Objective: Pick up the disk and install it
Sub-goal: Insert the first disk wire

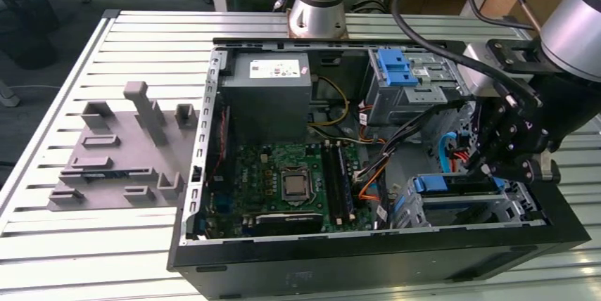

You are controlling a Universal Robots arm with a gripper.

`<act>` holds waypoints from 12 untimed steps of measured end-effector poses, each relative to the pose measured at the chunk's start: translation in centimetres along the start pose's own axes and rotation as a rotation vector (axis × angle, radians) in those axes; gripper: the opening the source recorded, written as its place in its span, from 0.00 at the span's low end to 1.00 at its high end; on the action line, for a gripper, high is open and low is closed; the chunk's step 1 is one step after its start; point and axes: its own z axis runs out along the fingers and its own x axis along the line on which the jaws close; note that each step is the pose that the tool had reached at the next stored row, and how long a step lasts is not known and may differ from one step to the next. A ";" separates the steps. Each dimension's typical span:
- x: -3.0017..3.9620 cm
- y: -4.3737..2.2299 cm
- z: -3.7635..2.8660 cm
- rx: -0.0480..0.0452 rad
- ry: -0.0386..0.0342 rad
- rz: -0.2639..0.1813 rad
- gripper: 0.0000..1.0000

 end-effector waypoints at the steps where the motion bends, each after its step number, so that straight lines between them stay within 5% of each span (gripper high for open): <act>1: 0.01 0.00 0.01 -0.0002 0.0001 0.000 0.16; 12: 0.12 -0.14 0.11 -0.0030 -0.0005 0.003 0.16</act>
